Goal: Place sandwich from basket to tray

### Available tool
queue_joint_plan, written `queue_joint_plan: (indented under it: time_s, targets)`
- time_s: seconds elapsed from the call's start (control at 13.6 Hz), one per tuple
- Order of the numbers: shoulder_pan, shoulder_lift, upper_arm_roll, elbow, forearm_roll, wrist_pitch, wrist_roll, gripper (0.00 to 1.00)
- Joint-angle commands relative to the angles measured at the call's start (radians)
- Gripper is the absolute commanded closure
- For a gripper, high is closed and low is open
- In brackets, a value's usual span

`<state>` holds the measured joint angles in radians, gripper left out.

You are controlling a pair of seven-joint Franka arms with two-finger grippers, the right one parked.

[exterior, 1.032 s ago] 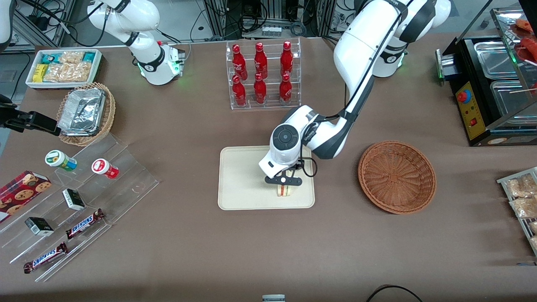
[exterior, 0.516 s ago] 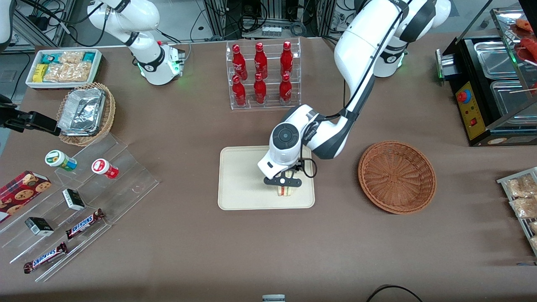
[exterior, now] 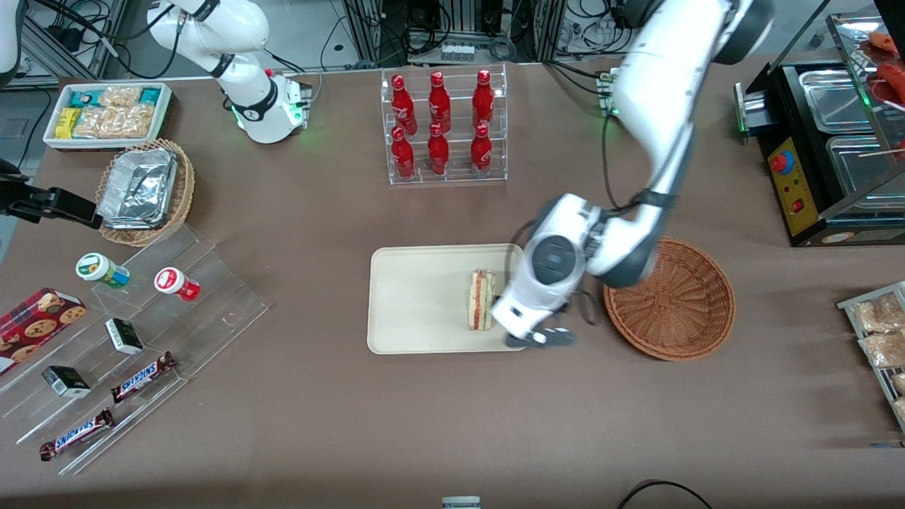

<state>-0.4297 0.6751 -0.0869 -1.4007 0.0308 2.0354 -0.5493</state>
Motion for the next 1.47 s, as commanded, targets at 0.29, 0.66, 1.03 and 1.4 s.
queue_joint_plan:
  time_s: [0.29,0.66,1.03,1.4]
  targets:
    - [0.224,-0.109,-0.008,-0.027,-0.012,-0.162,0.206,0.0]
    - [0.308,-0.211,-0.028,-0.035,0.001,-0.233,0.209,0.0]
    - [0.473,-0.417,-0.137,-0.041,0.008,-0.495,0.393,0.0]
    - [0.47,-0.603,-0.073,-0.073,0.011,-0.651,0.4,0.0]
